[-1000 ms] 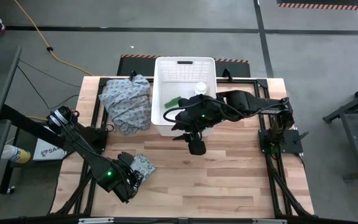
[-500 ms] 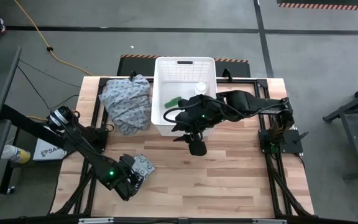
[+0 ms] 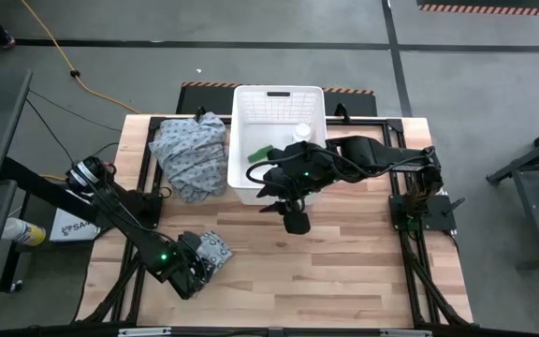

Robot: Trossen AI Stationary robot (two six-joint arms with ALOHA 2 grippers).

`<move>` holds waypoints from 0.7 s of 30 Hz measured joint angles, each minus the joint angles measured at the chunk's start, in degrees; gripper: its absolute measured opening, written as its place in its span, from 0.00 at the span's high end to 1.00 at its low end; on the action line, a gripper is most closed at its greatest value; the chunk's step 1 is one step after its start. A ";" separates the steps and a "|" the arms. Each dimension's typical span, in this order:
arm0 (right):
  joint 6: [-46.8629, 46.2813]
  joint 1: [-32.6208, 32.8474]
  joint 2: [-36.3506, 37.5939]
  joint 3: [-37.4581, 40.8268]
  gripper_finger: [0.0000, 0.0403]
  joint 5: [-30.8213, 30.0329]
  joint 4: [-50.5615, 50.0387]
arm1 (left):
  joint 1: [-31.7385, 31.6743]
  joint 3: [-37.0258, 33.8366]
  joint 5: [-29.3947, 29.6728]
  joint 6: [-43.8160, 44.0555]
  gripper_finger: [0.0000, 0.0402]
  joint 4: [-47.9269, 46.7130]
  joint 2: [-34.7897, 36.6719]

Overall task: Pick & place medical supplies in basket/bin
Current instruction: Put the mailer bag into the white bin

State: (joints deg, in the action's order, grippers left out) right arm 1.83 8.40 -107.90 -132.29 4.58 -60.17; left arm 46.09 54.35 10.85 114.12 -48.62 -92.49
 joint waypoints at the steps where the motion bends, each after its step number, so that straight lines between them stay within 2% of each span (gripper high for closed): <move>1: 0.15 0.00 0.00 0.00 0.63 -0.03 0.12 | 0.00 0.14 0.19 0.17 0.17 -0.29 -0.02; 10: 1.20 -0.05 0.00 0.00 0.61 -0.09 1.58 | -0.20 5.85 4.45 0.08 0.26 -9.84 0.32; 21: 1.20 -0.07 0.00 0.00 0.62 -0.11 1.63 | -0.85 7.15 4.55 0.18 0.25 -15.81 0.50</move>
State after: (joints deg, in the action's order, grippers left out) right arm 3.03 8.34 -107.90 -132.29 4.47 -58.53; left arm 45.23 61.49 15.40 114.30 -64.43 -91.98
